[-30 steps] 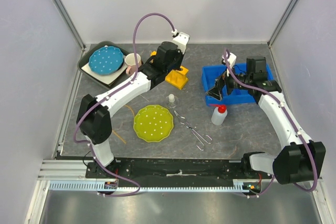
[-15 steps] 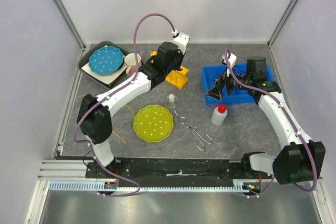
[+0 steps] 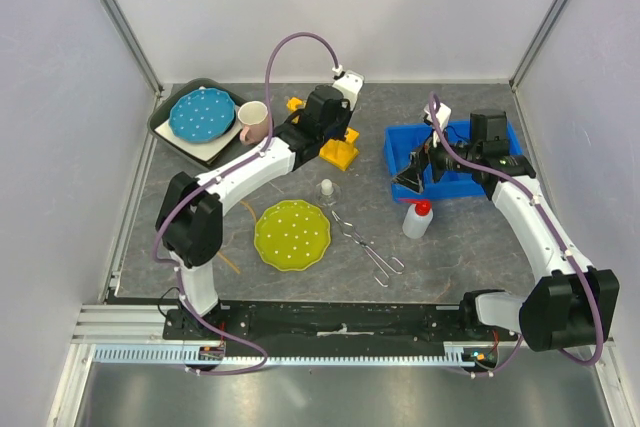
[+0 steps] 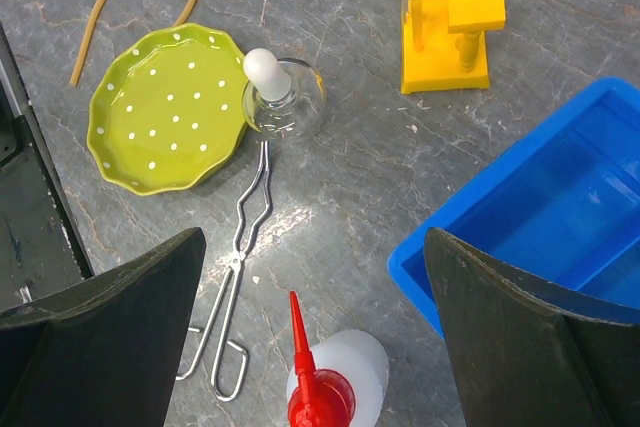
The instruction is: Organize the chemistry lab equipment
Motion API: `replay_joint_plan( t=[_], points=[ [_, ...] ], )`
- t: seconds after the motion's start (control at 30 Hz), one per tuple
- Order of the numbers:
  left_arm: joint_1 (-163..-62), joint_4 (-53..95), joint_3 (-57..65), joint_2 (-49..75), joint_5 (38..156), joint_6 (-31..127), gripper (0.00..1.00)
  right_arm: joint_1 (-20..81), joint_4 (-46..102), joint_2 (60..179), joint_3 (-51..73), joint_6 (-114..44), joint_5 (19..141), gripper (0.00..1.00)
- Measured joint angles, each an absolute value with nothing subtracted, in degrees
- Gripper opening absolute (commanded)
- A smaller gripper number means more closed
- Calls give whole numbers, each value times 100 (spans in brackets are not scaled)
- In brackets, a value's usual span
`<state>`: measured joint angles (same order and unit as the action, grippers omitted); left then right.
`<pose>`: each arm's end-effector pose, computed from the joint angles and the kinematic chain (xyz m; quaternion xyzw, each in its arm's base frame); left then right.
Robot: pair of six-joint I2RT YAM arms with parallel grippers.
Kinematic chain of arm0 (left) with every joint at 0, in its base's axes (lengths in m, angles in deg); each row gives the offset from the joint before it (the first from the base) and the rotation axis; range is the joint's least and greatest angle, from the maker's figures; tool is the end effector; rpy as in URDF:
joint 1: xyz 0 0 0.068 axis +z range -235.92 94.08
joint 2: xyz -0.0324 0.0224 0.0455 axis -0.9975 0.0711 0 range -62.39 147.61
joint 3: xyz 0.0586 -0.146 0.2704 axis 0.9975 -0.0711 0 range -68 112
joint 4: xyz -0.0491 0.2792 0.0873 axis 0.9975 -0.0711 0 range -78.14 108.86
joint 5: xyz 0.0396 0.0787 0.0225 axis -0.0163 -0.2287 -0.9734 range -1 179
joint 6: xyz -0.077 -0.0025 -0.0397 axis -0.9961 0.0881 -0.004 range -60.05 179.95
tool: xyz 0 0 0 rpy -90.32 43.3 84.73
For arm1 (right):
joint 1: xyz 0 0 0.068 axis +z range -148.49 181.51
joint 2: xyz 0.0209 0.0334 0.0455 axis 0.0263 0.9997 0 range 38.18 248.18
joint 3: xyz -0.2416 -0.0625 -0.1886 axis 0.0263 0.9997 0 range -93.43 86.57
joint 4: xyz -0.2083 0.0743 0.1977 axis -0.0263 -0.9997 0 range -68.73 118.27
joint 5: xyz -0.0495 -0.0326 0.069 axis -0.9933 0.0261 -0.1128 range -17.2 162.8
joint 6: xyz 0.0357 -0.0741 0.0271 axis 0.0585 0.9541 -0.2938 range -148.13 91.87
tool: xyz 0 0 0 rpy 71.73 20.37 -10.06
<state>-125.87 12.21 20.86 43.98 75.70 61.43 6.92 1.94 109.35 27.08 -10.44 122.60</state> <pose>0.4167 -0.3260 0.3179 0.2360 0.8022 -0.0860 0.5417 0.3005 0.0873 0.3280 -0.3441 0.7618 0.3338 0.4357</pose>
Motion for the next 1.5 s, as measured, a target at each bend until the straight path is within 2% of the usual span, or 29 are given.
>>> replay_joint_plan(
  t=[0.23,0.33,0.87,1.23,1.5],
  points=[
    [-12554,1260,2049,4529,7605,6140,7,690,209,10935,2711,-1046,12319,98],
    [-12545,1289,2001,4592,7616,6140,12,690,211,10935,2711,-1053,12345,98],
    [-12488,1330,1691,4660,7624,5935,56,652,211,10935,2711,-1064,12358,98],
    [-12488,856,1691,4114,7690,5675,75,652,-235,10938,2595,-788,12275,98],
    [-12423,434,1675,2850,8059,5537,87,724,-1382,11213,1480,1,11847,98]
  ],
)
